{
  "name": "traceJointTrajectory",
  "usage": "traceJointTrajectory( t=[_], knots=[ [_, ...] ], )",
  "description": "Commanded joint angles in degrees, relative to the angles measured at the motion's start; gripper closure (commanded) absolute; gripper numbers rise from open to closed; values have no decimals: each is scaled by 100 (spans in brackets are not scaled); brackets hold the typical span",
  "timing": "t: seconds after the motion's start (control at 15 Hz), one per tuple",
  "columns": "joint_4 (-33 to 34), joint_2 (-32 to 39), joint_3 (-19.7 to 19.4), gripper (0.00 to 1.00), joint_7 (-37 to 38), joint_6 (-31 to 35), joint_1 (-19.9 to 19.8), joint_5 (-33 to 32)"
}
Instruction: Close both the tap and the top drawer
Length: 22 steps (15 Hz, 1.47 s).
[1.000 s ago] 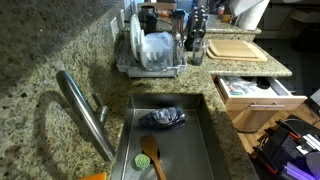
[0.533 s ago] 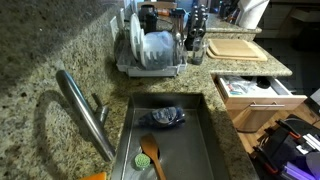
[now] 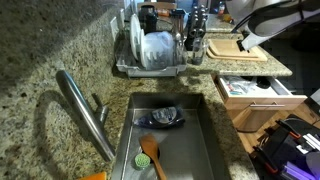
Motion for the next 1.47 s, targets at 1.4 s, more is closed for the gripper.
traceJointTrajectory(
  t=[1.4],
  knots=[
    [-541, 1905, -403, 0, -3007, -742, -1287, 342]
  ],
)
